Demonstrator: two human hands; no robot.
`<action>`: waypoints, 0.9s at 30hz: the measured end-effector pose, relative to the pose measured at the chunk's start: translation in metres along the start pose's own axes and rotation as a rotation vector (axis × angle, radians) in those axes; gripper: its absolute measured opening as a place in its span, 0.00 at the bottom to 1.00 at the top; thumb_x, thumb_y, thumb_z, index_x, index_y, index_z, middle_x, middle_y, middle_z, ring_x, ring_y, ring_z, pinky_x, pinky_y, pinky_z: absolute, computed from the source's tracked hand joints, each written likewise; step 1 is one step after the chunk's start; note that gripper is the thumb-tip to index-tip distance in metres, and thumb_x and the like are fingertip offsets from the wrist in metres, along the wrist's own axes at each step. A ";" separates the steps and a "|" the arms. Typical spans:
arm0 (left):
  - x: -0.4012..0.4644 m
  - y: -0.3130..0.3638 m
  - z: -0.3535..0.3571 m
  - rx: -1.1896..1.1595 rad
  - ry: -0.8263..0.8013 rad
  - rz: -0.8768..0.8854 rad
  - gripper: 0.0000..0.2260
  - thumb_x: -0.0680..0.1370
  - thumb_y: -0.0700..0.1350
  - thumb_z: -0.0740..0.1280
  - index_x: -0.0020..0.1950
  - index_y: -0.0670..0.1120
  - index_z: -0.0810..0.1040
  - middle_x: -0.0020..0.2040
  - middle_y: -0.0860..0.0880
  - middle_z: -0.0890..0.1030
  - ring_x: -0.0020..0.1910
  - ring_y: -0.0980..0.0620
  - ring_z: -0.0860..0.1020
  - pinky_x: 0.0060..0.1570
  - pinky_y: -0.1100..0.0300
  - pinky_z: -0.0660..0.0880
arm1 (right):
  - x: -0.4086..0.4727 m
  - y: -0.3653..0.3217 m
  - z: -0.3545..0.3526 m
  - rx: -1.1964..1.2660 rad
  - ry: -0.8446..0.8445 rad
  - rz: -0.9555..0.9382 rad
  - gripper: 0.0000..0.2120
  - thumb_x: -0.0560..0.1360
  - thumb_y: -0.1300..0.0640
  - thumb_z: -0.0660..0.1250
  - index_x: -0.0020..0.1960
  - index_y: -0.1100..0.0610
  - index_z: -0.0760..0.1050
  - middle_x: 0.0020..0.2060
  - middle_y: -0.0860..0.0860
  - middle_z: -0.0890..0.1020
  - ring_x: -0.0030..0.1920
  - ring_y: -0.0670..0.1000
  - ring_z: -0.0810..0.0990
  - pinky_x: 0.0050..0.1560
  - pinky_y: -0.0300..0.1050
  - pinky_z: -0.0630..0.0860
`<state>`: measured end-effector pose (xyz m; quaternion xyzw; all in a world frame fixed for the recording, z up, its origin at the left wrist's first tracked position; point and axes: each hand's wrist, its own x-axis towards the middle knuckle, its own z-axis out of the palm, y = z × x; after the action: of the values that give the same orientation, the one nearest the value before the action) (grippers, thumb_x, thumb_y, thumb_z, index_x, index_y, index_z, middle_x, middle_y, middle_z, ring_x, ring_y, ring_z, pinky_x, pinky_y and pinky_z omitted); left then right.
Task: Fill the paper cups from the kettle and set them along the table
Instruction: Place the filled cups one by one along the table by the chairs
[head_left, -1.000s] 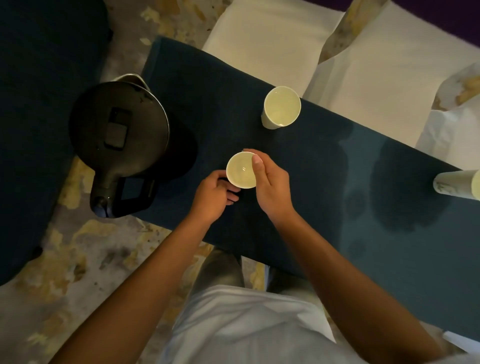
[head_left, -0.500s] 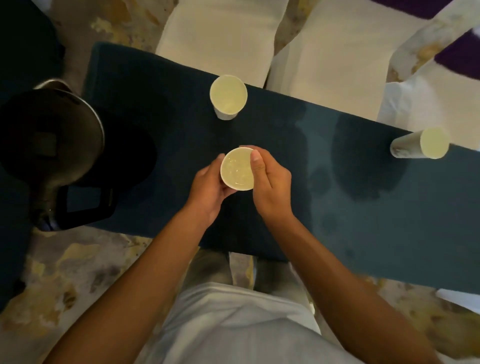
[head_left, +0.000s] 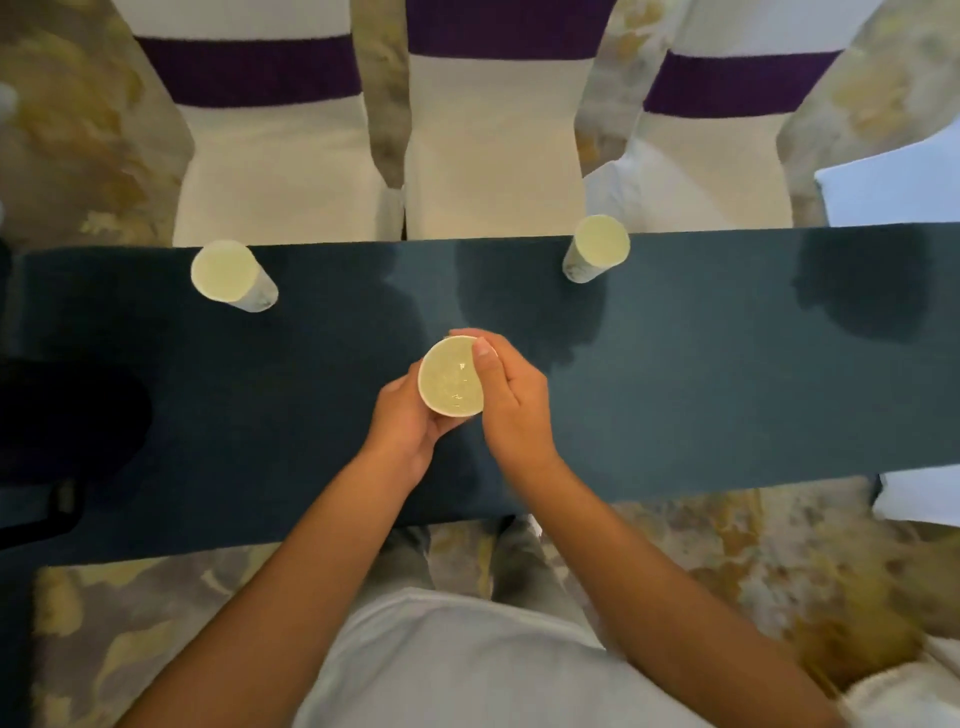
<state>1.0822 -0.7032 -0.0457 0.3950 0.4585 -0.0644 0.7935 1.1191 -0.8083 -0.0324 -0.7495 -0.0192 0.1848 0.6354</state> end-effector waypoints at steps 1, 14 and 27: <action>-0.004 -0.007 0.015 0.006 -0.013 -0.005 0.07 0.81 0.44 0.67 0.52 0.45 0.85 0.50 0.45 0.87 0.50 0.46 0.86 0.43 0.52 0.83 | -0.001 -0.001 -0.017 0.006 0.010 0.002 0.14 0.84 0.51 0.59 0.57 0.50 0.84 0.53 0.44 0.87 0.57 0.48 0.84 0.57 0.49 0.81; -0.005 -0.095 0.180 0.101 -0.107 -0.052 0.08 0.81 0.44 0.66 0.49 0.45 0.85 0.46 0.46 0.88 0.45 0.48 0.87 0.40 0.54 0.83 | 0.003 0.017 -0.209 -0.011 0.103 0.051 0.14 0.85 0.52 0.59 0.57 0.50 0.84 0.52 0.42 0.87 0.55 0.43 0.84 0.54 0.36 0.78; 0.030 -0.126 0.281 0.315 -0.318 -0.148 0.11 0.81 0.48 0.66 0.56 0.44 0.85 0.51 0.45 0.87 0.50 0.47 0.86 0.50 0.48 0.84 | 0.024 0.026 -0.303 -0.036 0.326 0.126 0.14 0.86 0.54 0.58 0.54 0.43 0.82 0.48 0.34 0.85 0.52 0.39 0.83 0.51 0.31 0.75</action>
<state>1.2312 -0.9736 -0.0656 0.4641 0.3396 -0.2548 0.7774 1.2275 -1.0931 -0.0262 -0.7806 0.1278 0.0998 0.6036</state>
